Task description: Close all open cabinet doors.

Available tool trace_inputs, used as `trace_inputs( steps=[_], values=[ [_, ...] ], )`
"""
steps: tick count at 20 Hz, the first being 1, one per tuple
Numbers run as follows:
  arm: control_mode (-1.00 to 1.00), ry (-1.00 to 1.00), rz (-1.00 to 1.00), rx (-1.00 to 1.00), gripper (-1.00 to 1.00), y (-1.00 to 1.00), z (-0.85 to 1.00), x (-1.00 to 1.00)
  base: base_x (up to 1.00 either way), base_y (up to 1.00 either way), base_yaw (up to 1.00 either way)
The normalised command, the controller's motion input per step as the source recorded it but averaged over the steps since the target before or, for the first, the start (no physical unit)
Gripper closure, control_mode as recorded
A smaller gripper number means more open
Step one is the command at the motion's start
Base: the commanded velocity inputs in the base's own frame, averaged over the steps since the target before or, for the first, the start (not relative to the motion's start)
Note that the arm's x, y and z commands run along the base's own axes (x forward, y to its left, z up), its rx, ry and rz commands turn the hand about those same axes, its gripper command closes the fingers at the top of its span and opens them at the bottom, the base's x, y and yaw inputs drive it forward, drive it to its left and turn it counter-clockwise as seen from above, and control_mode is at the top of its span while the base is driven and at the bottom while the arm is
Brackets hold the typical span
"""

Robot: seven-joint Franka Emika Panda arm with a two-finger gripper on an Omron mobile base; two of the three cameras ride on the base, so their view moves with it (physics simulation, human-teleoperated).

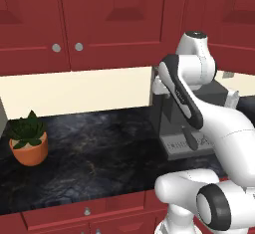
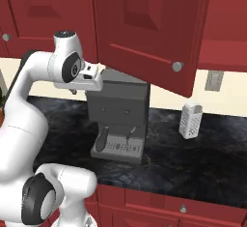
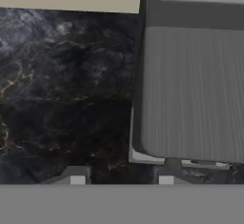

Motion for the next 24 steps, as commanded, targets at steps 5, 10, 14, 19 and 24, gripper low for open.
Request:
trace_inputs(
  steps=[5, 10, 14, 19, 24],
  values=[
    [1.0, 0.0, 0.0, 0.0, -1.0, 0.0, -0.01, 0.0, -0.37, -0.04, 0.0],
    [1.0, 0.0, 0.0, 0.0, -1.0, 0.0, 0.0, 0.0, -0.87, -0.33, -0.04],
    [1.0, 0.0, 0.0, 0.0, -1.0, 0.0, 0.0, 0.0, -0.86, -0.48, -0.03],
    [1.0, 0.0, 0.0, 0.0, -1.0, 0.0, 0.0, 0.0, -0.61, -0.7, 0.0],
    [1.0, 0.0, 0.0, 0.0, -1.0, 0.0, 0.0, 0.0, -0.27, -0.81, 0.0]
  ],
)
